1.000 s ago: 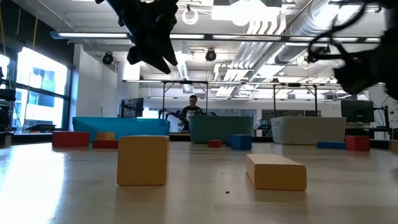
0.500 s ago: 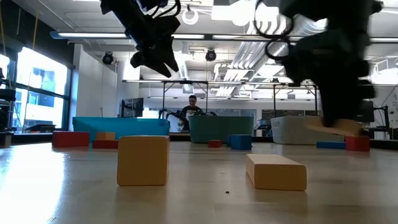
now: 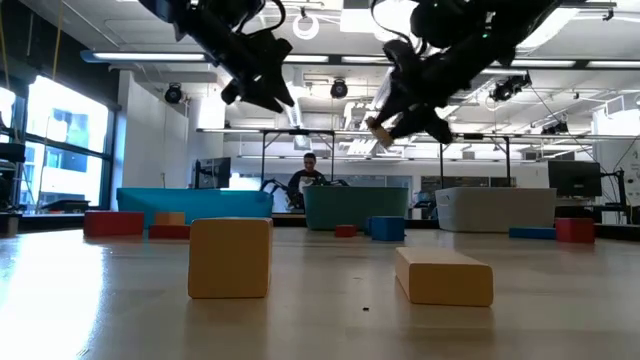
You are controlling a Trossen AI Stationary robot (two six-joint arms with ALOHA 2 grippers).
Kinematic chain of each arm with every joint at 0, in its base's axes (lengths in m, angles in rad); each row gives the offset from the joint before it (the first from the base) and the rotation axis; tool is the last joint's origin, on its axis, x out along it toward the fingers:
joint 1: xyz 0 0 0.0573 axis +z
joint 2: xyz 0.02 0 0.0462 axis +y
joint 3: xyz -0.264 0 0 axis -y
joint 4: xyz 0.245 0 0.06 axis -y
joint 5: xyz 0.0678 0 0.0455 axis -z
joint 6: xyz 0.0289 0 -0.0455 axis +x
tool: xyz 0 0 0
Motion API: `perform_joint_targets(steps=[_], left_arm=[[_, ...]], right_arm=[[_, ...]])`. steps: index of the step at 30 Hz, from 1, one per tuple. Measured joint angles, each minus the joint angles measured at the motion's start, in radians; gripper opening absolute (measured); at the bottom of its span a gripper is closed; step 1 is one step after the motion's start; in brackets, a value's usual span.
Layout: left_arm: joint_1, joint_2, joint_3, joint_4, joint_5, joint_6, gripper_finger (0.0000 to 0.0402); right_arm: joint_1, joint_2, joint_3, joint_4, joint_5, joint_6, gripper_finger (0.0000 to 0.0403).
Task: Sort & place blocks by color
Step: Put the yellow block into the green bin
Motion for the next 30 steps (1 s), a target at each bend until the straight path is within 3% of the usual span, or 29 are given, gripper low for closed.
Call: perform_joint_targets(steps=[8,16,22,30], left_arm=[[0.103,0.0,0.0,0.13,-0.001,0.048,0.0175],[0.179,0.0,0.0,0.272,0.0,0.049,0.0175],[0.21,0.0,0.0,0.326,0.001,0.111,0.0175],[0.219,0.0,0.0,0.351,0.004,0.213,0.0175]], right_arm=[[-0.231,0.0,0.001,0.385,0.037,-0.204,0.0101],[-0.312,0.0,0.001,0.544,0.129,-0.326,0.0101],[-0.318,0.108,0.125,0.477,0.137,-0.377,0.0101],[-0.324,0.349,0.491,-0.034,0.142,-0.417,0.0101]])
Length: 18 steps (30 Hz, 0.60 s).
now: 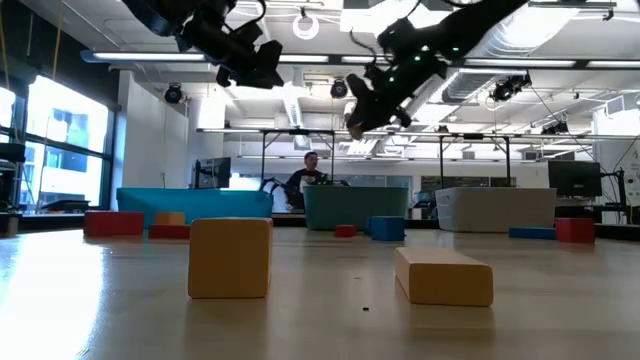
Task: Sort & place blocks by color
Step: Put the yellow block into the green bin
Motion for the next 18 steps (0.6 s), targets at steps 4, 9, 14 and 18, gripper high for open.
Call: perform_joint_targets(steps=[4,9,14,18], left_arm=[[0.001,0.0,0.0,-0.027,0.006,0.0,0.0175],[0.009,0.0,0.0,-0.117,0.007,0.0,0.0175],[0.013,0.0,0.0,-0.22,0.007,-0.007,0.0175],[0.013,0.0,0.0,-0.255,0.011,-0.008,0.0175]], right_arm=[[0.001,0.118,0.168,-0.268,-0.009,-0.005,0.0101],[0.002,0.232,0.315,-0.486,-0.041,0.029,0.0101],[0.002,0.313,0.362,-0.618,-0.073,0.064,0.0101],[0.004,0.344,0.354,-0.655,-0.09,0.088,0.0101]])
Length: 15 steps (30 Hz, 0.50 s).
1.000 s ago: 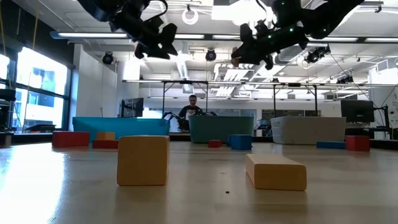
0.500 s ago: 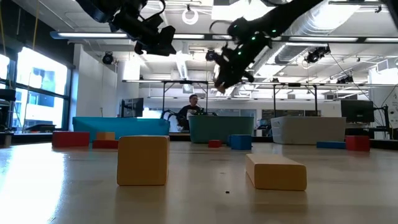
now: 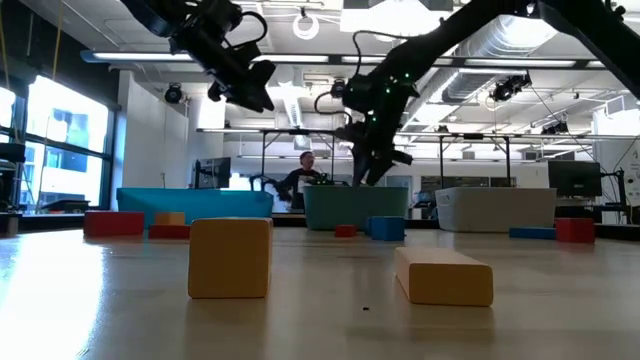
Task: Sort & place blocks by color
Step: Put the yellow block into the green bin
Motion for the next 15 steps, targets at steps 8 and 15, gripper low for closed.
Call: perform_joint_targets(steps=[8,15], left_arm=[[0.0,0.0,0.0,-0.042,0.054,-0.053,0.0175],[0.0,0.0,0.0,-0.052,0.064,-0.08,0.0175]], right_arm=[[0.005,0.045,-0.001,-0.073,-0.009,0.02,0.0101],[0.006,0.045,-0.001,-0.069,-0.008,0.023,0.0109]])
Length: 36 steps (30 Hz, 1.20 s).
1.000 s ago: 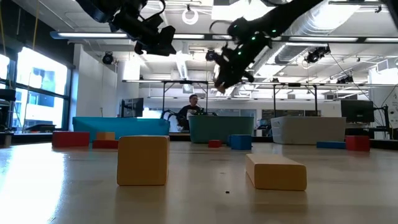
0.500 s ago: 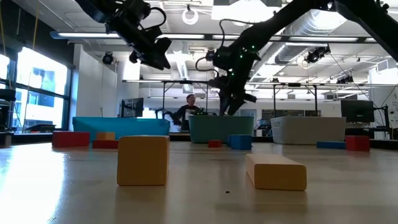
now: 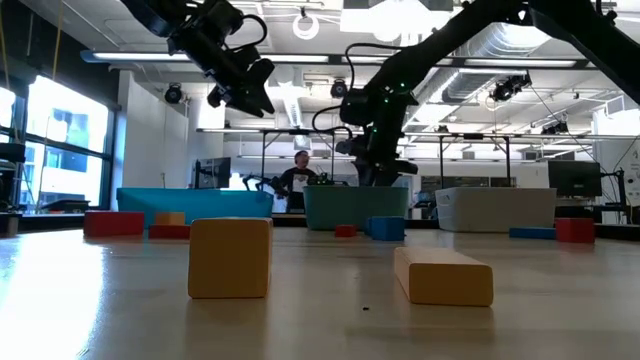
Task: Sort & place blocks by color
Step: Put the yellow block into the green bin, then put the red block into the grey bin
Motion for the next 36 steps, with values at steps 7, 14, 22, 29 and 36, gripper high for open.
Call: perform_joint_targets(steps=[7,14,22,29,36], left_arm=[[0.0,0.0,0.0,-0.029,0.0,0.001,0.0175],[0.0,0.0,0.0,-0.107,0.0,-0.001,0.0175],[0.0,0.0,0.0,-0.139,0.0,-0.096,0.0175],[-0.003,0.0,0.0,-0.323,0.124,-0.245,0.0175],[-0.043,0.0,0.0,-0.594,0.132,-0.361,0.0175]], right_arm=[[0.005,0.0,0.0,0.0,0.005,-0.001,0.0182],[0.004,-0.011,0.0,0.001,0.003,-0.003,0.019],[-0.001,-0.094,0.0,0.012,0.011,-0.023,0.0191],[-0.004,-0.165,0.0,0.014,0.002,-0.056,0.0192],[-0.004,-0.186,0.0,0.015,0.0,-0.092,0.0193]])
